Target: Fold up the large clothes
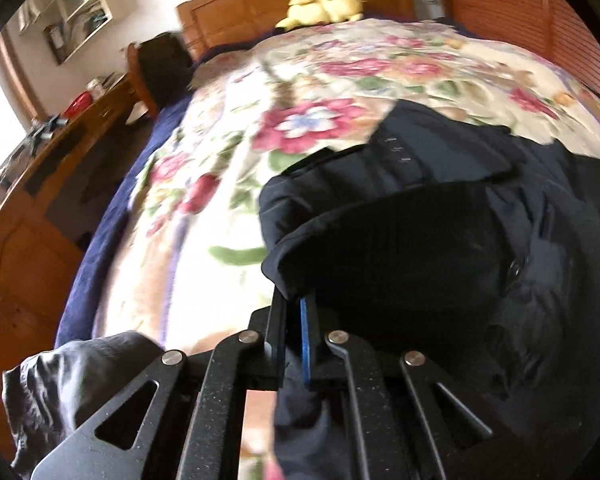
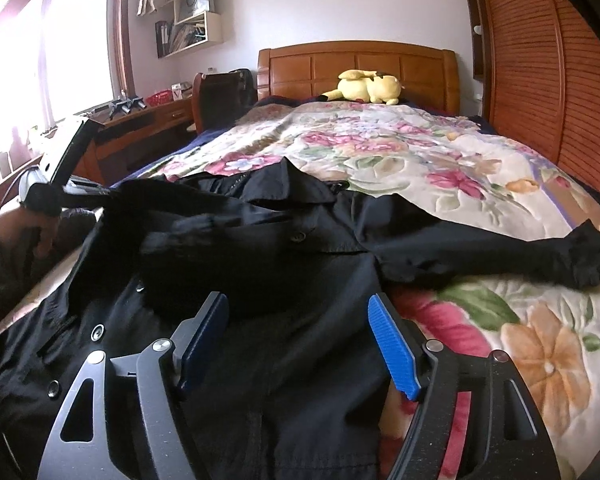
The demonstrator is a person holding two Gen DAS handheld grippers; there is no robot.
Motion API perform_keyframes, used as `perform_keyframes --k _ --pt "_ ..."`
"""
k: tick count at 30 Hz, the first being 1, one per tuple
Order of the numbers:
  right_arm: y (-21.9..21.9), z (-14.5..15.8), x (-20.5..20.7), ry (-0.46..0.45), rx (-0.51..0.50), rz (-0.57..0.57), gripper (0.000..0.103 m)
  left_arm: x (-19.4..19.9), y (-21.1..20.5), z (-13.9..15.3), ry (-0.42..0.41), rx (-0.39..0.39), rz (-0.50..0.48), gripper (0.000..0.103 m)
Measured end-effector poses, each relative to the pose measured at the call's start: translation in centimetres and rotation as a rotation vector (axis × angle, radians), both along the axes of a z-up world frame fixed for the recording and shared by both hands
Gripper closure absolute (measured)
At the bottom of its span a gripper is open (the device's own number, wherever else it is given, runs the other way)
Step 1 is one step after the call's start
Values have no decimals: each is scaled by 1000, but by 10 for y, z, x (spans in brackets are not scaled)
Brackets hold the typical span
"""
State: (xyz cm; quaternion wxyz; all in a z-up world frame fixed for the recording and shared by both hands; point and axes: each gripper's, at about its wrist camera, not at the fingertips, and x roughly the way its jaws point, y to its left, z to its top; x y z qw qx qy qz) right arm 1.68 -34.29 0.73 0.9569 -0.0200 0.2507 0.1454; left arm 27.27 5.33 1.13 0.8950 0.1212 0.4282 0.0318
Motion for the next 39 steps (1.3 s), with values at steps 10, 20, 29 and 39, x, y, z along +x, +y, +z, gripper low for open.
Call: perform_keyframes --k 10,20,29,39 --pt "0 -3 2 0 -6 7 28 -40 10 17 -112 -98 -48 73" --pt "9 2 -6 -20 -13 52 28 -135 -24 39 -346 -266 -97 61" --pt "15 2 -10 -32 -18 56 28 -174 -45 39 -409 -287 -111 47" --pt "22 -1 -5 -21 -59 71 28 -191 -33 24 -434 -283 -62 40"
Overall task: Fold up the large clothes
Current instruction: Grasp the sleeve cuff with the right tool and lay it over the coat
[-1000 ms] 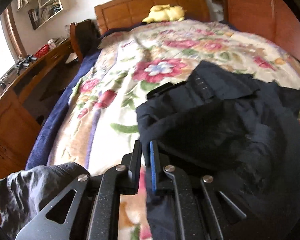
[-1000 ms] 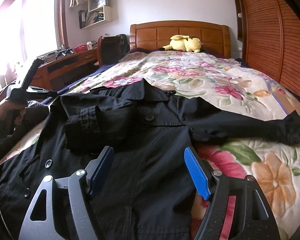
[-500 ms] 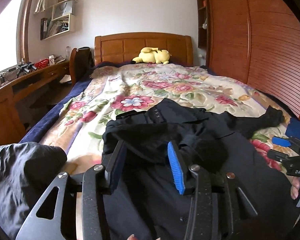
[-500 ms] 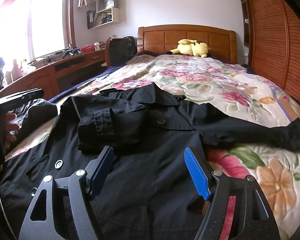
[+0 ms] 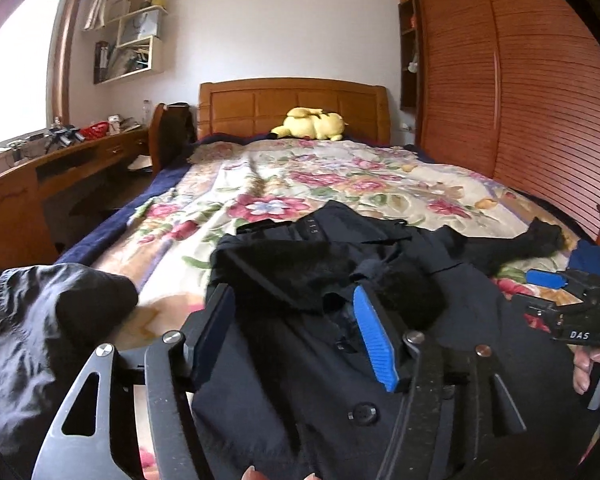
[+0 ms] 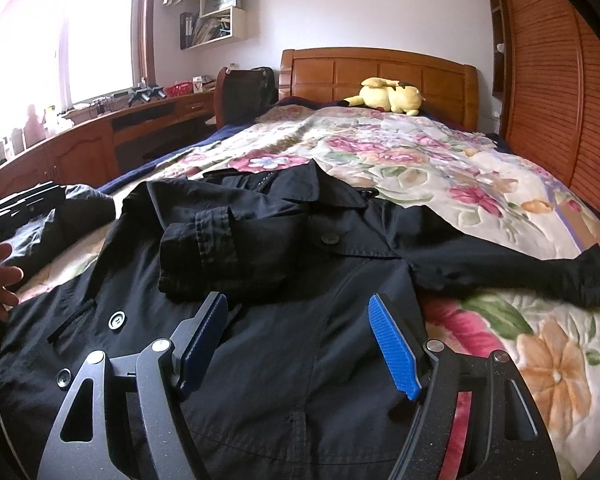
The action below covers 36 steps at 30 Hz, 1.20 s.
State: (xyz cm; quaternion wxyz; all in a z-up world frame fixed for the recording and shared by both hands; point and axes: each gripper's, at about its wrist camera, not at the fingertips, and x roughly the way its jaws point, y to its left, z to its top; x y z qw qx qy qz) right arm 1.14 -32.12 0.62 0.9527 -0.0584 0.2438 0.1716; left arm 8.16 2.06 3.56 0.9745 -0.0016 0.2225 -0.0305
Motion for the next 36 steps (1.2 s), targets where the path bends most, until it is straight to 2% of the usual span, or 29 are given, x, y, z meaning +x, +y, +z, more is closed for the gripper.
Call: perform_keyframes --k 3,8,13,18,23,30,34,35,36 --pt "3 2 0 -6 -10 -5 28 -6 9 0 -8 -15 -6 39" --pt "20 5 14 26 -1 7 28 -14 21 -4 -2 17 4 34" --pt "69 12 40 70 -81 62 28 -19 38 -7 8 1 7 32" --pt "122 19 64 119 -101 159 28 -21 54 -2 13 -40 7 29" --pt "157 4 91 194 -142 205 28 -25 63 2 8 -38 10 28" --pt "181 -38 133 284 -238 171 28 -31 76 7 -5 -58 19 27" --pt "182 -54 147 293 -271 153 28 -30 81 7 -2 -70 20 27" --pt "180 -55 149 293 -263 144 31 -30 82 7 -1 -73 19 27" --pt "181 -54 152 291 -263 141 41 -30 82 6 -2 -73 21 27"
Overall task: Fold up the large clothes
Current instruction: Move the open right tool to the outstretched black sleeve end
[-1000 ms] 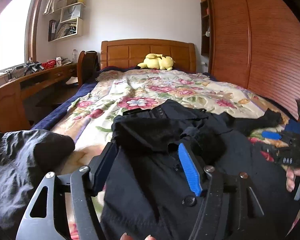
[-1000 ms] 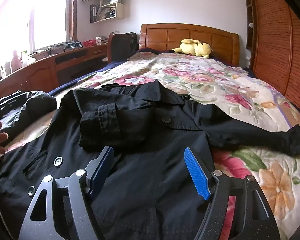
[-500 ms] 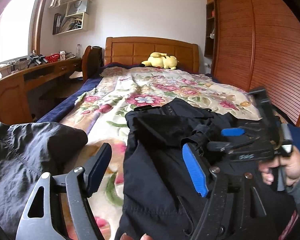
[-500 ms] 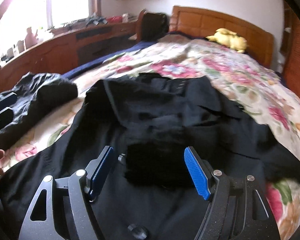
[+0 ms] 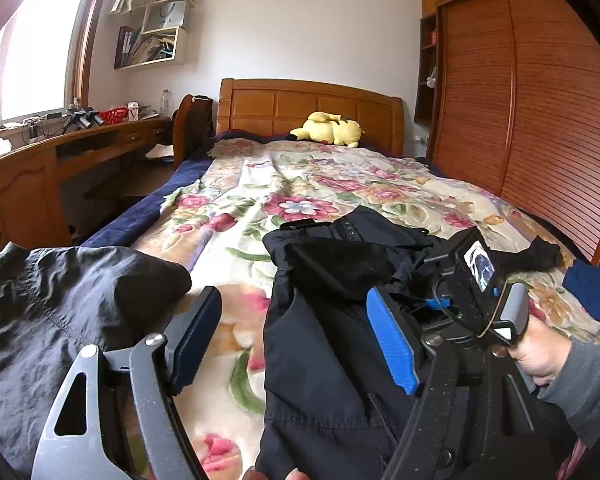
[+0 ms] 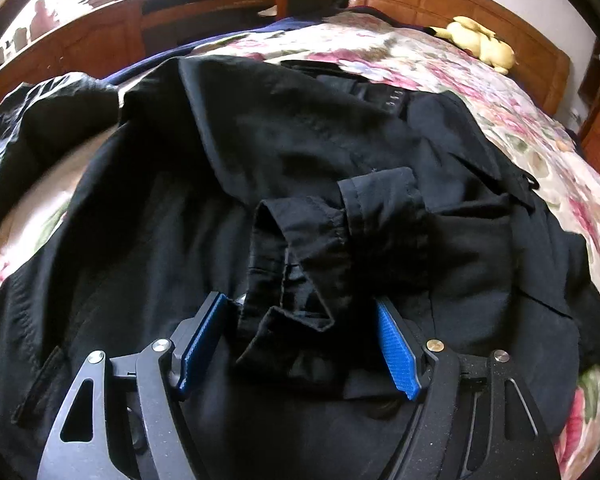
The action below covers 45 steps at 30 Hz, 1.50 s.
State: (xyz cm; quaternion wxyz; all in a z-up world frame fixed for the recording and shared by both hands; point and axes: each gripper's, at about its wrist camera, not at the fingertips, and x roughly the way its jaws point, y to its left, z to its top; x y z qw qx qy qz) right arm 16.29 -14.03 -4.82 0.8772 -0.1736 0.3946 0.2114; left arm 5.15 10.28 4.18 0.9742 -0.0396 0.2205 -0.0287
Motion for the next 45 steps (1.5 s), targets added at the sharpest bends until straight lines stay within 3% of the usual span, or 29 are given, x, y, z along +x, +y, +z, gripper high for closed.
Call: perform_keyframes --k 1,3,6,9,16,24,28,30,33,45 --pt "0 1 0 -8 -2 2 46 0 0 -1 1 0 2 27" --pt "-4 7 0 -35 0 0 83 2 0 -2 7 2 3 27" --pt "-17 26 -4 -89 43 -7 94 4 -3 -4 15 -7 -1 27" --pt "-39 47 -5 -143 92 -40 95 7 -8 -7 25 -4 -15 27" --pt "-98 74 -11 -226 163 -128 95 13 -21 -10 29 28 -19 27" --pt "-157 70 -1 -204 191 -274 94 25 -39 -11 35 23 -42 27" --pt "-170 66 1 -196 192 -336 80 31 -55 -9 31 30 -63 27" --pt "-177 65 -1 -199 191 -356 60 35 -64 -9 29 36 -79 27" --pt "-193 70 -9 -223 188 -400 47 40 -79 -10 31 50 -101 27" --pt "-262 41 -3 -185 224 -473 45 57 -113 -26 19 49 -121 27"
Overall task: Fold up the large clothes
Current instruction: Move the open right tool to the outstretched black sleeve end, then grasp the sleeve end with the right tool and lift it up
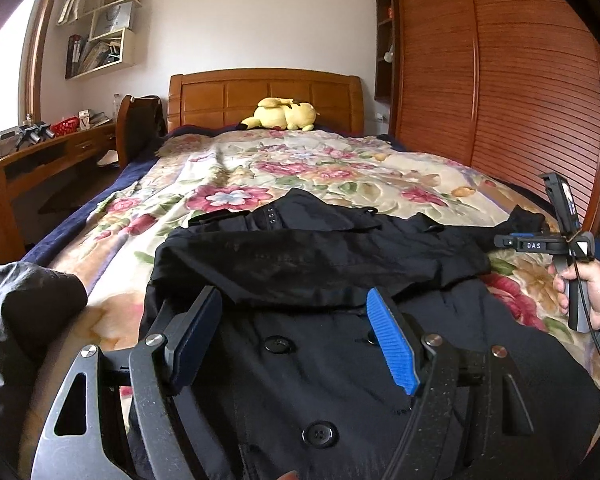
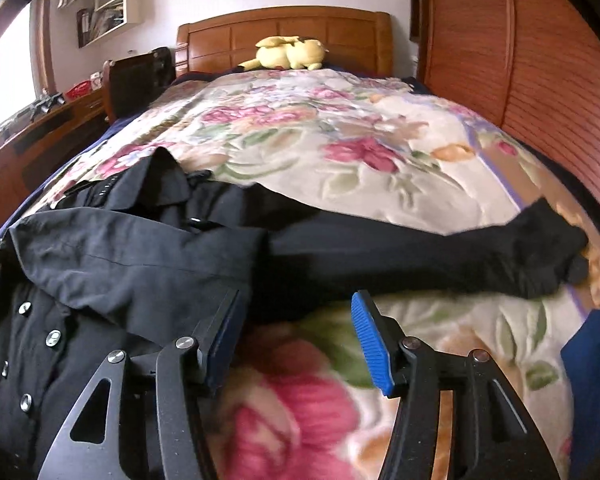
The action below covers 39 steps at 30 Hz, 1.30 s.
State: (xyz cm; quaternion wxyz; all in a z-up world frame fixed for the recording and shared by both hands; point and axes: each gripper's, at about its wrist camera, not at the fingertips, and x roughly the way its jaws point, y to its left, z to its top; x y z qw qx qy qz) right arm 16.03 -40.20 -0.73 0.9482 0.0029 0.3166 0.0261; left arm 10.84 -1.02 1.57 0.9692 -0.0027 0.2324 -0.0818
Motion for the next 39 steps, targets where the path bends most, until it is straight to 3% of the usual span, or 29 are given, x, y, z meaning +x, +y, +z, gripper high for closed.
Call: perform_keyframes --k 10,17,26,39 --pt "-57 -22 42 16 62 -115 45 13 2 -18 25 -26 31 27" --pt "-96 -15 45 -1 84 -241 45 20 -6 -35 64 -4 20 27" --pt "-150 0 47 28 24 -414 45 21 -12 -42 78 30 18 27" --pt "-178 -16 83 173 65 -494 45 21 -13 -43 79 38 17 27"
